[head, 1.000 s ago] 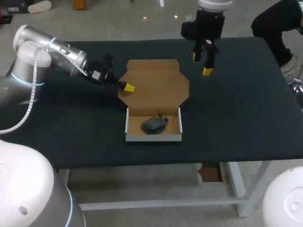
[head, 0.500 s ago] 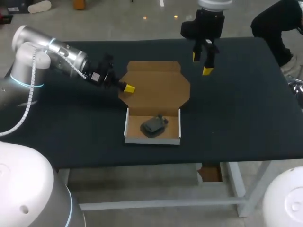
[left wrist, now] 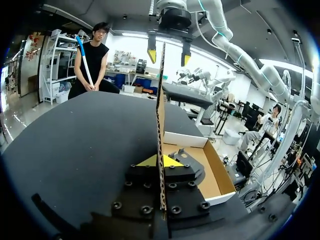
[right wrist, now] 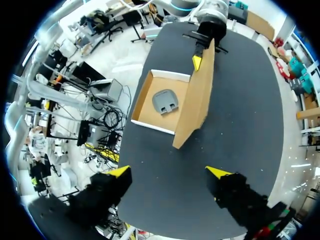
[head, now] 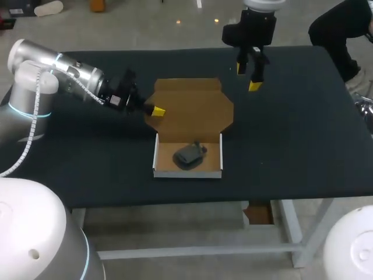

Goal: Assemble the packaging by folding the flat box into shape, placing the metal phone stand inside, and closing the box properly

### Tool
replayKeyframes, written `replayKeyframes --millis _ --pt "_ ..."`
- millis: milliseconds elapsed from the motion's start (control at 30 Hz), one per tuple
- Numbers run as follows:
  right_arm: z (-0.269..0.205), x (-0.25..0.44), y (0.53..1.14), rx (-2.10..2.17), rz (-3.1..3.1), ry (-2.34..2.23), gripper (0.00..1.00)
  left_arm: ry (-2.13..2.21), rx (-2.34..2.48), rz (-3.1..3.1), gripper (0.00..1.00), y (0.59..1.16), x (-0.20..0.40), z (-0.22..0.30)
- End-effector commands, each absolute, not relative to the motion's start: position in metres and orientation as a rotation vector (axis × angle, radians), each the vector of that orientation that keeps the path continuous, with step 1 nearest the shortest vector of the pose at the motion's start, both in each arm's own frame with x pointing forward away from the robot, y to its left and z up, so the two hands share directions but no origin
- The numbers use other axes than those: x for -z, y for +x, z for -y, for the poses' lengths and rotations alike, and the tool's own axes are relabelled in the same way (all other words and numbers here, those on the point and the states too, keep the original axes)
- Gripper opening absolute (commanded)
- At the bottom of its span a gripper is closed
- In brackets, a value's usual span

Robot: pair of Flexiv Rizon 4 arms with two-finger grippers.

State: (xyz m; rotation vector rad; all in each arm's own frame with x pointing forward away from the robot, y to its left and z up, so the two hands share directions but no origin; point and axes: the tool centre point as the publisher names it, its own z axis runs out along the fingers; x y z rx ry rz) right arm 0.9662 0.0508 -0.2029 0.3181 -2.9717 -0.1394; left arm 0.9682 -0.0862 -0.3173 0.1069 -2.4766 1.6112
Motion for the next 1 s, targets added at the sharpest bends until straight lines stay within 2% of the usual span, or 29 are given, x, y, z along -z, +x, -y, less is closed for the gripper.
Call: replayKeyframes --millis 33,1000 --pt "-0.052 0.199 0.965 0.139 2.975 0.325 1.00 0.111 -1.613 2.482 0.00 0.965 0.319 0.086" --pt "-0.068 0.190 0.970 0.163 2.994 0.381 1.00 0.090 -1.711 2.714 0.00 0.945 0.309 0.081"
